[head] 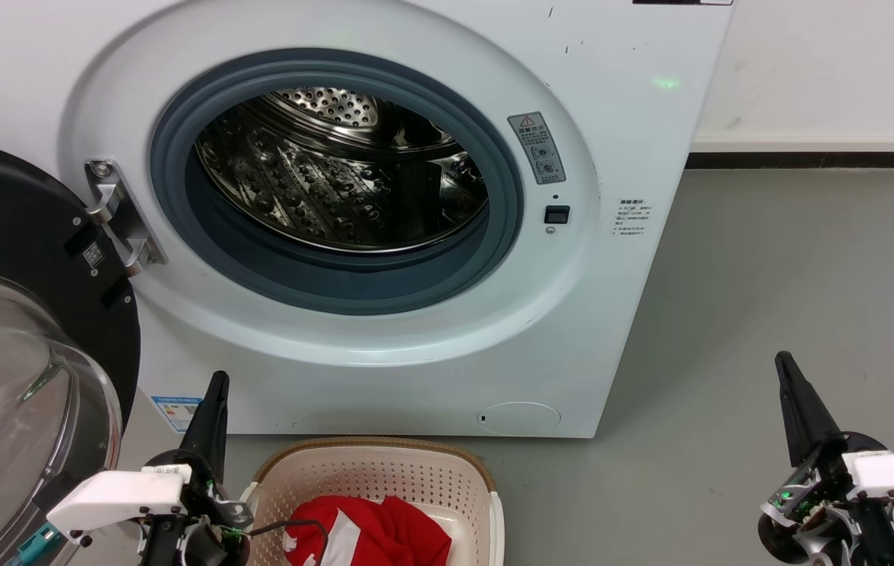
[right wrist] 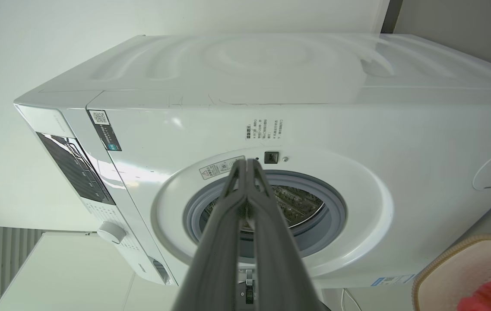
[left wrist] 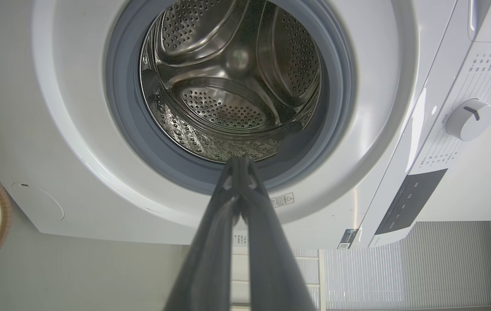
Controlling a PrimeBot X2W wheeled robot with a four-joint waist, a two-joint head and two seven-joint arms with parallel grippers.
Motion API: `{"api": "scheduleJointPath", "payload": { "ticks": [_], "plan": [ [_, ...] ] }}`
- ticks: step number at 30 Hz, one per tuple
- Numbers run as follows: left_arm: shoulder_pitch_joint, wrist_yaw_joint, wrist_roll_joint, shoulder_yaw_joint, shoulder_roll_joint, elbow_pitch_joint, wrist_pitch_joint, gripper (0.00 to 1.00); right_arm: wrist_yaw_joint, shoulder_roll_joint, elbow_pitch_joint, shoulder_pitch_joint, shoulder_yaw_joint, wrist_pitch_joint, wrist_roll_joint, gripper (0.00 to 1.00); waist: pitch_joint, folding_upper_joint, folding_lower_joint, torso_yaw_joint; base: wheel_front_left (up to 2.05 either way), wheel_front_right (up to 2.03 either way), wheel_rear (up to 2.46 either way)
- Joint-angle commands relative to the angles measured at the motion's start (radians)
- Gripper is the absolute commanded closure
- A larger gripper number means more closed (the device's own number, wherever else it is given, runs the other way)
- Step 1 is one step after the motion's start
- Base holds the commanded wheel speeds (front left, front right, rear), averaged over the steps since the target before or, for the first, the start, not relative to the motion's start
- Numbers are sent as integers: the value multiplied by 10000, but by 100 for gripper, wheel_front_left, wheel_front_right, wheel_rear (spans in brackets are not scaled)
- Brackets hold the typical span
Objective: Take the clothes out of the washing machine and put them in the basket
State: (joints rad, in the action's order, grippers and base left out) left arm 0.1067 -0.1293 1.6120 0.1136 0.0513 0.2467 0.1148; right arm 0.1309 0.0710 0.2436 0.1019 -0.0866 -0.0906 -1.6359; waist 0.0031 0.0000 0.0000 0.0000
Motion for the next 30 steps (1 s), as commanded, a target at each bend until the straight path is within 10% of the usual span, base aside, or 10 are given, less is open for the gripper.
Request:
{"api": "scheduleJointPath", "payload": {
  "ticks": [1,30],
  "plan": [
    [67,-48,17,28,-21,-1,27,100,-3,-20,18,95,-16,-63,18,100,0,0,0,0,0,0,0],
    [67,-48,19,27,-21,-2,25,100,-3,-75,21,104,-101,-120,86,100,0,0,0,0,0,0,0]
  ]
}}
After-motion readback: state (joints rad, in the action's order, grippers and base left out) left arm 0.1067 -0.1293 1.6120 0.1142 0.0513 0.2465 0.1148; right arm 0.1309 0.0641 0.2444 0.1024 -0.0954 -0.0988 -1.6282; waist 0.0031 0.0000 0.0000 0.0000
